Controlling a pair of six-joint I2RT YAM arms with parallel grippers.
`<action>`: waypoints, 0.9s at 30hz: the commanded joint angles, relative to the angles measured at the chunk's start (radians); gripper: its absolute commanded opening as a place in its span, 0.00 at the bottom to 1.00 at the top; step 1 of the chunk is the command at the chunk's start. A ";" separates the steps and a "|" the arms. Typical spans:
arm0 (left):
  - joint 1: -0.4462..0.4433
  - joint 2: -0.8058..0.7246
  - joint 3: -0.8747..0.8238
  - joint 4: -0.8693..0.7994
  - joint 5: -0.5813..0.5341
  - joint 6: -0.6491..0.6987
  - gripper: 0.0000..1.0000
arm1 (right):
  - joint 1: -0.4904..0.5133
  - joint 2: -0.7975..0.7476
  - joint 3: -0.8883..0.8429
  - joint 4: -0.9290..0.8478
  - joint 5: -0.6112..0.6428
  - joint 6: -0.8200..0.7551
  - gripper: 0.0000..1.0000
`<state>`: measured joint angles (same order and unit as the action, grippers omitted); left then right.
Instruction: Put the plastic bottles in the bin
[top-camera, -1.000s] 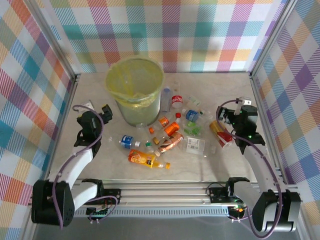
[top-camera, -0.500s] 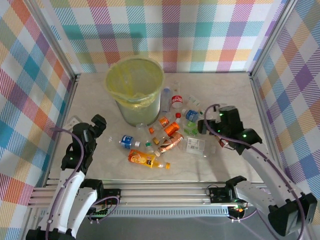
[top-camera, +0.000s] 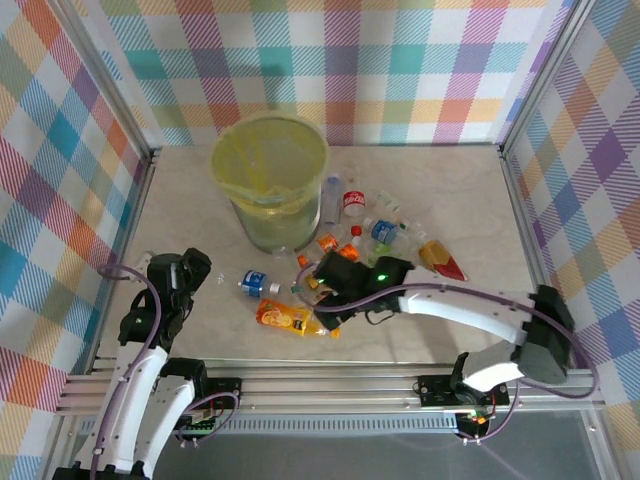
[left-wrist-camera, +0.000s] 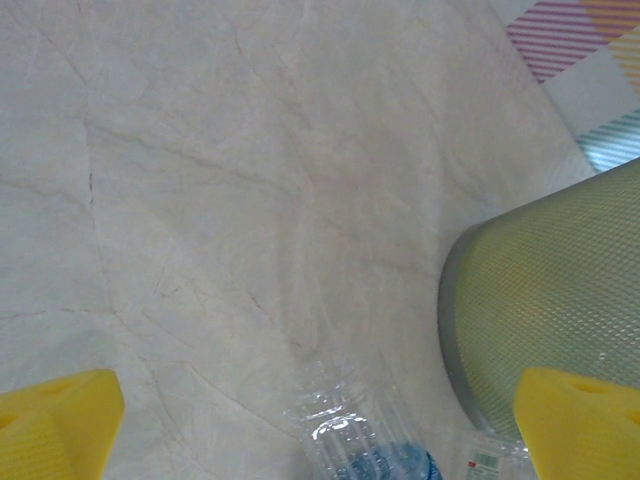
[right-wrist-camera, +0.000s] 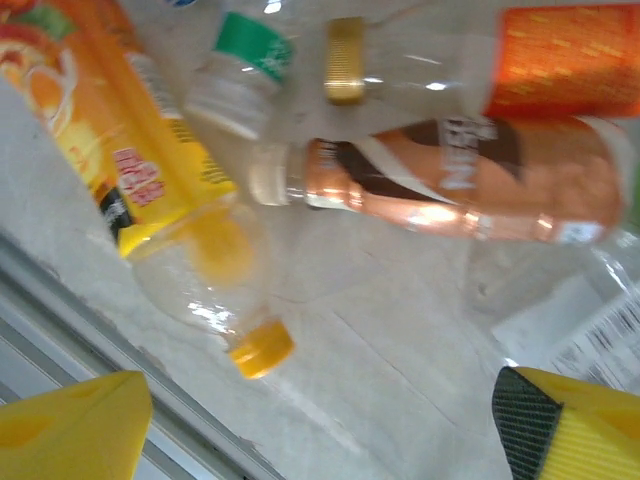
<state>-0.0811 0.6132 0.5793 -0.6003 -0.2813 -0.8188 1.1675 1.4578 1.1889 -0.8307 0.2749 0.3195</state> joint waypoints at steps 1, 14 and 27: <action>0.001 -0.005 0.011 -0.010 -0.013 0.022 1.00 | 0.079 0.111 0.072 -0.021 0.050 -0.073 0.86; 0.001 -0.036 -0.044 -0.011 -0.077 0.045 1.00 | 0.141 0.343 0.169 0.195 0.020 -0.294 0.79; 0.001 -0.051 -0.073 -0.013 -0.119 0.046 1.00 | 0.141 0.471 0.229 0.243 0.073 -0.398 0.74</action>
<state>-0.0811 0.5674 0.5220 -0.6010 -0.3687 -0.7918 1.3094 1.9015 1.3869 -0.6037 0.3252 -0.0292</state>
